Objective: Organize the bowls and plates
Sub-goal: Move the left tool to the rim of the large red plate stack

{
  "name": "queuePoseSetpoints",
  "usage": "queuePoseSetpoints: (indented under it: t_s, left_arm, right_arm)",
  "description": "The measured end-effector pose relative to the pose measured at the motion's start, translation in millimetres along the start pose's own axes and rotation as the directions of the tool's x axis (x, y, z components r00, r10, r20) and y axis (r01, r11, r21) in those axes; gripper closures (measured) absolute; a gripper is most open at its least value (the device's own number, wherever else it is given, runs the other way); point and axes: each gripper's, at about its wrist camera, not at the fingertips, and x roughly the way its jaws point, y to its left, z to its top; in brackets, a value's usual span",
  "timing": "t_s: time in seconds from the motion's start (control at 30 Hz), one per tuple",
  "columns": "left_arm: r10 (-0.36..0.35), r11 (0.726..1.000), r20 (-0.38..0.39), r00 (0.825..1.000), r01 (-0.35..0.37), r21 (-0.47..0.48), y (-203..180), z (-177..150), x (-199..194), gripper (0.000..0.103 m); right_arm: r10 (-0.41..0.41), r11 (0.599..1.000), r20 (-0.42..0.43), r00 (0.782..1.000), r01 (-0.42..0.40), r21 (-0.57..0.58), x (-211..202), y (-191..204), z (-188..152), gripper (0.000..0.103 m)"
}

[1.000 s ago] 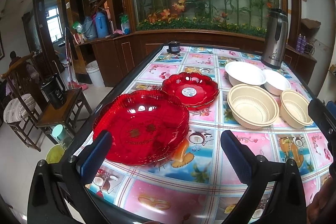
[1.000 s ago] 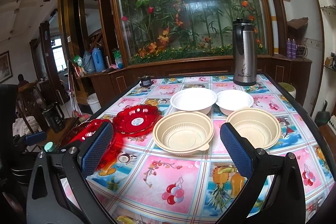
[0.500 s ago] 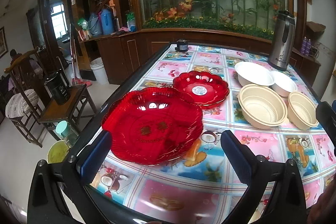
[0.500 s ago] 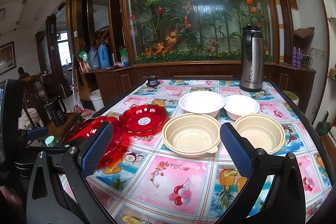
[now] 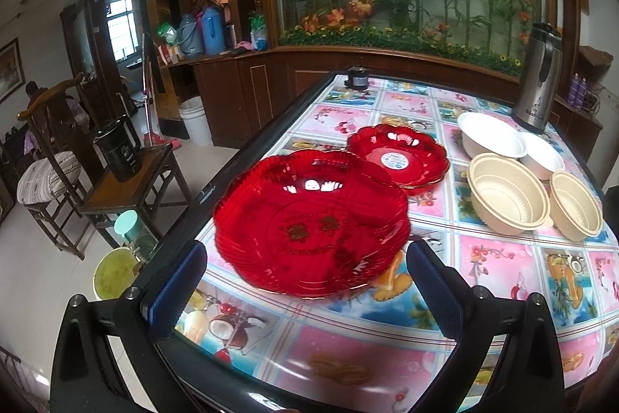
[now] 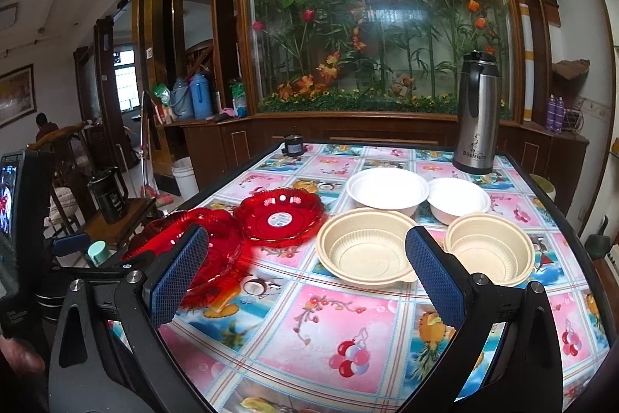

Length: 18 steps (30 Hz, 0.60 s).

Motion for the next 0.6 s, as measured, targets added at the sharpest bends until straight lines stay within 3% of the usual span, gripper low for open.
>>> queuePoseSetpoints:
  t_s: [0.33,0.6]
  left_arm:
    - [0.057,0.998,-0.004,0.998,-0.057,-0.022,34,-2,7,0.0]
    - [0.072,0.993,-0.056,0.996,-0.077,-0.089,96,6,26,0.0]
  right_arm:
    - [0.054,0.998,-0.016,0.998,-0.055,-0.025,12,28,5,0.0]
    - [0.091,0.995,-0.082,0.992,-0.095,-0.037,41,54,4,0.0]
